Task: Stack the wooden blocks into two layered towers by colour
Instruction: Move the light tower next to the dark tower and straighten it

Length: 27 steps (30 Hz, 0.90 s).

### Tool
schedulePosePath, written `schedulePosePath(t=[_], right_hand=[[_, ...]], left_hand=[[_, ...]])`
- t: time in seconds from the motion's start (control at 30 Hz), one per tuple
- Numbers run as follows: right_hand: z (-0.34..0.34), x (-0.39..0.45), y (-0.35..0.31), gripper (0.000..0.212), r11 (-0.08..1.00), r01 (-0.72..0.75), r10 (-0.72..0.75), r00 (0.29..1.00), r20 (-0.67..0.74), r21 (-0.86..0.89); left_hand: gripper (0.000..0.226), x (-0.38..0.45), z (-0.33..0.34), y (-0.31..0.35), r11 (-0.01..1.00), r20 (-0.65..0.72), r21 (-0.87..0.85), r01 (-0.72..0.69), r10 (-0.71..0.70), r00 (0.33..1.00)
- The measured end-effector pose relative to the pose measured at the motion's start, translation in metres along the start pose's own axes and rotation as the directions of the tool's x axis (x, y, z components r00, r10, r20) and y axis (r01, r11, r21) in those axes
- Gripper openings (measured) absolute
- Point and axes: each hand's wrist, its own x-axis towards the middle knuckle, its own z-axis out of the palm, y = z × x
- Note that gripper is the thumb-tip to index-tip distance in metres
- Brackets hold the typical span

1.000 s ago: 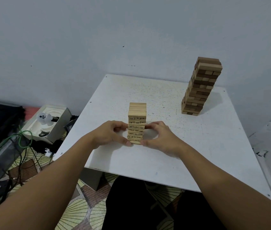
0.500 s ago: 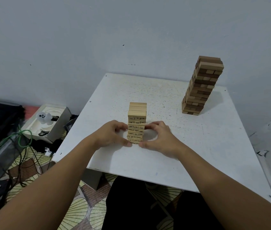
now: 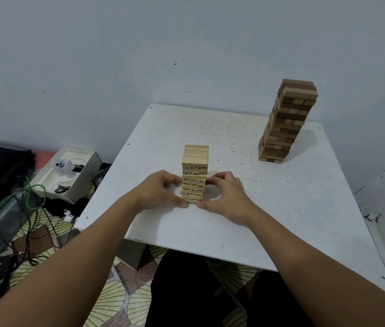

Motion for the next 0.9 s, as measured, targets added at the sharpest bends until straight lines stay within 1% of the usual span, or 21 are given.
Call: schedulePosePath(t=[0.1,0.13,0.2,0.23,0.27,0.3,0.33,0.37,0.4,0.43,0.47,0.5,0.53,0.57,0.6,0.67,0.7,0.73,0.8,0.9], right_hand=[[0.001,-0.001,-0.001,0.064,1.000,-0.003,0.003,1.000,-0.009,0.005],[0.000,-0.002,-0.002,0.066,1.000,-0.001,0.001,1.000,-0.004,0.000],[-0.002,-0.005,-0.002,0.077,1.000,0.005,-0.005,0.999,0.043,-0.011],[-0.003,-0.008,-0.002,0.086,1.000,0.005,-0.005,0.997,0.079,0.007],[-0.004,-0.011,-0.002,0.092,0.998,-0.003,-0.005,0.994,0.108,0.066],[-0.004,-0.013,-0.002,0.092,0.985,-0.018,-0.002,0.994,0.114,0.171],[-0.003,-0.016,-0.001,0.087,0.952,-0.034,0.006,0.996,0.092,0.305],[-0.001,-0.016,-0.002,0.078,0.897,-0.040,0.022,0.999,0.046,0.440],[0.001,-0.016,-0.006,0.070,0.825,-0.039,0.052,0.999,-0.006,0.564],[0.004,-0.016,-0.012,0.063,0.733,-0.034,0.091,0.995,-0.047,0.680],[0.008,-0.014,-0.019,0.056,0.623,-0.022,0.130,0.989,-0.076,0.782],[0.011,-0.012,-0.027,0.052,0.511,-0.011,0.168,0.982,-0.087,0.859],[0.015,-0.011,-0.035,0.051,0.427,-0.009,0.200,0.976,-0.084,0.904],[0.020,-0.008,-0.040,0.054,0.372,-0.008,0.219,0.973,-0.079,0.928],[0.026,-0.005,-0.045,0.060,0.344,-0.011,0.229,0.971,-0.072,0.939],[0.035,-0.002,-0.050,0.079,0.306,-0.028,0.250,0.967,-0.052,0.952],[0.038,-0.001,-0.052,0.089,0.284,-0.029,0.261,0.964,-0.048,0.958],[0.040,0.001,-0.053,0.096,0.265,-0.026,0.276,0.960,-0.050,0.964],[0.045,0.002,-0.054,0.105,0.240,-0.012,0.291,0.955,-0.060,0.971],[0.050,0.002,-0.058,0.118,0.253,0.014,0.283,0.955,-0.088,0.967]], left_hand=[[0.045,0.003,0.000,-0.002,1.000,0.009,0.014,0.001,-0.001,1.000],[0.052,0.004,-0.001,-0.003,1.000,0.021,0.028,0.012,-0.012,1.000],[0.083,0.003,-0.006,-0.009,0.998,0.075,0.044,0.038,-0.041,0.996],[0.098,0.002,-0.010,-0.012,0.999,0.098,0.016,0.049,-0.051,0.994],[0.104,-0.001,-0.014,-0.015,0.997,0.101,-0.051,0.056,-0.051,0.994],[0.102,-0.004,-0.016,-0.017,0.988,0.070,-0.150,0.043,-0.032,0.997],[0.092,-0.008,-0.015,-0.016,0.964,-0.011,-0.266,0.015,-0.019,1.000],[0.081,-0.011,-0.012,-0.014,0.918,-0.122,-0.396,-0.025,-0.026,0.992],[0.069,-0.014,-0.007,-0.008,0.848,-0.220,-0.526,-0.064,-0.063,0.974],[0.057,-0.016,-0.001,-0.002,0.763,-0.280,-0.639,-0.095,-0.116,0.953],[0.048,-0.016,0.007,0.006,0.684,-0.303,-0.719,-0.120,-0.154,0.941],[0.047,-0.016,0.015,0.013,0.629,-0.302,-0.767,-0.127,-0.178,0.937],[0.056,-0.016,0.023,0.020,0.597,-0.290,-0.793,-0.126,-0.188,0.938],[0.071,-0.014,0.030,0.025,0.578,-0.279,-0.807,-0.121,-0.193,0.941],[0.087,-0.012,0.036,0.029,0.555,-0.267,-0.823,-0.116,-0.198,0.943],[0.114,-0.009,0.044,0.034,0.500,-0.228,-0.861,-0.092,-0.217,0.949],[0.122,-0.007,0.047,0.034,0.482,-0.219,-0.872,-0.088,-0.222,0.950],[0.125,-0.006,0.049,0.035,0.477,-0.217,-0.874,-0.089,-0.220,0.951],[0.118,-0.011,0.054,0.042,0.497,-0.233,-0.862,-0.100,-0.212,0.949],[0.106,-0.013,0.061,0.047,0.539,-0.245,-0.831,-0.136,-0.135,0.960]])
